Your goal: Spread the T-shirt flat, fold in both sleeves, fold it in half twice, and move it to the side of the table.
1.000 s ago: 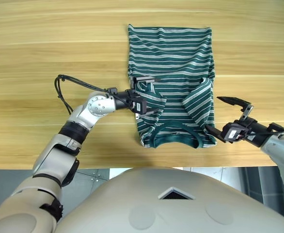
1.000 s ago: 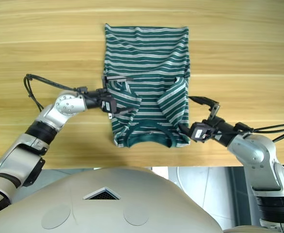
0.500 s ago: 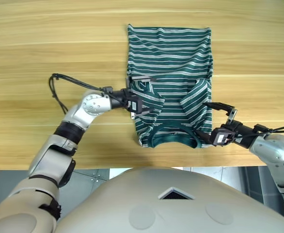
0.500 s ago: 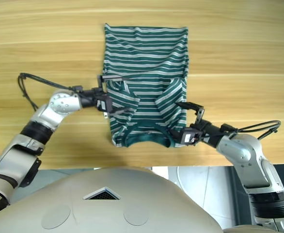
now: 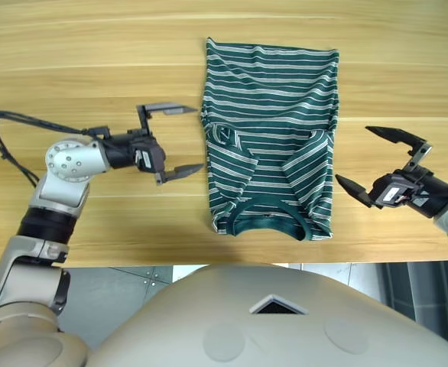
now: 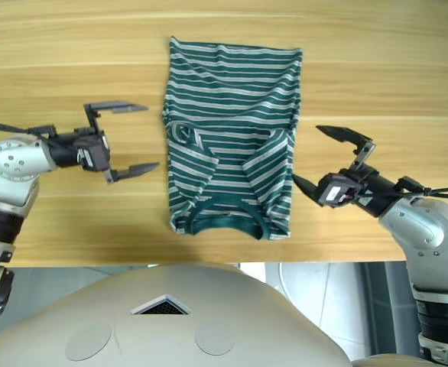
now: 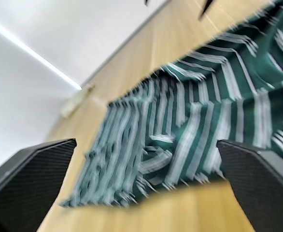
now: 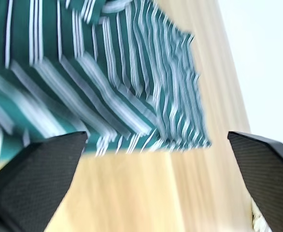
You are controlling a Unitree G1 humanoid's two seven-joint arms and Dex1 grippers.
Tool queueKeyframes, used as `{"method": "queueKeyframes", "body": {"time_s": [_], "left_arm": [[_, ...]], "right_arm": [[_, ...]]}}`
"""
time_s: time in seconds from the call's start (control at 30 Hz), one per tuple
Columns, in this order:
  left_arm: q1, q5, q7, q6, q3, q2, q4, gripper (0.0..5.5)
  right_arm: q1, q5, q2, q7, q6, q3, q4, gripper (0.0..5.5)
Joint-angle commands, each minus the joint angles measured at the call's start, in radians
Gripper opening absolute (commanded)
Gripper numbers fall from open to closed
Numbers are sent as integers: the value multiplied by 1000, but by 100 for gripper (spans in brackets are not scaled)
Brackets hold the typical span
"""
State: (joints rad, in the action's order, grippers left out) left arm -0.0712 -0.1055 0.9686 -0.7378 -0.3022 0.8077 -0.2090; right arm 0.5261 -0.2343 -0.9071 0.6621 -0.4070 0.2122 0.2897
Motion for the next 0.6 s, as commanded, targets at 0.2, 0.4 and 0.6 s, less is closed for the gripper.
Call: {"method": "queueKeyframes", "body": {"time_s": [0.2, 0.4, 0.6], "left_arm": [[252, 43, 102, -10, -14, 166, 71, 540], [264, 44, 109, -16, -47, 132, 70, 540], [203, 100, 62, -26, -71, 40, 10, 540]], "right_arm": [[190, -77, -91, 97, -116, 6, 9, 537], [236, -56, -101, 134, -137, -6, 13, 537], [250, -45, -109, 151, -150, -13, 23, 537]]}}
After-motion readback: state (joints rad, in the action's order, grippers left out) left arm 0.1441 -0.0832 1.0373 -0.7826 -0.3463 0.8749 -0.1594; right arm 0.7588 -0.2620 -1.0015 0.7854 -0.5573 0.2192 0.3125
